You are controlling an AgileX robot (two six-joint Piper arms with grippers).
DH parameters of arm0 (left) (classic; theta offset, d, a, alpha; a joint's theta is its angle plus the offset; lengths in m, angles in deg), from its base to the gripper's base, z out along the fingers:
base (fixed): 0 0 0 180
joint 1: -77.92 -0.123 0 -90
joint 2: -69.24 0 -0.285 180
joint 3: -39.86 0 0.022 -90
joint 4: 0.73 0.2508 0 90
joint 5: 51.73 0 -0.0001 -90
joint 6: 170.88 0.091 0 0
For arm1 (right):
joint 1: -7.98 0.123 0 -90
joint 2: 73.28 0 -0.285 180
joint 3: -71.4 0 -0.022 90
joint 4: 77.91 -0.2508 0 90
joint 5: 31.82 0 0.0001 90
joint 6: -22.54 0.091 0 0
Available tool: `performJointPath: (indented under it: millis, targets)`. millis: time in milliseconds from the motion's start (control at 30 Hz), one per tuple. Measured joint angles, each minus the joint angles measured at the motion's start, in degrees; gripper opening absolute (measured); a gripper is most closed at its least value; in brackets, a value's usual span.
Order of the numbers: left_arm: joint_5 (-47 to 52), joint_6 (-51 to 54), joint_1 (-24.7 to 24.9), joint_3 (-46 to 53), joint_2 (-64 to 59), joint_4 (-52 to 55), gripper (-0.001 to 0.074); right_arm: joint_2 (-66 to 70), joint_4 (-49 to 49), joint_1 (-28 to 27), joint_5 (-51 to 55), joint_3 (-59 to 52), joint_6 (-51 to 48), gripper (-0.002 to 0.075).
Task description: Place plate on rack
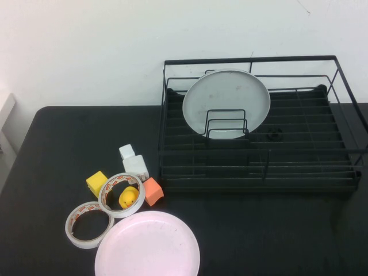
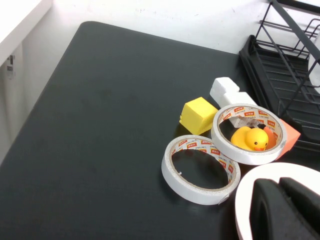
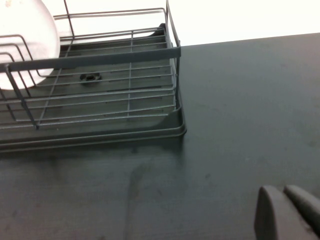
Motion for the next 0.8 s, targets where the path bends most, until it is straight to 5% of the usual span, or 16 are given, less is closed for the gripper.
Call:
performJointPath:
  millis: [800]
  targets:
    - [0.0,0.1,0.0,0.0,0.0,-0.6,-0.0001,0.0,0.0,0.0,0.0,0.0,0.0,0.0009]
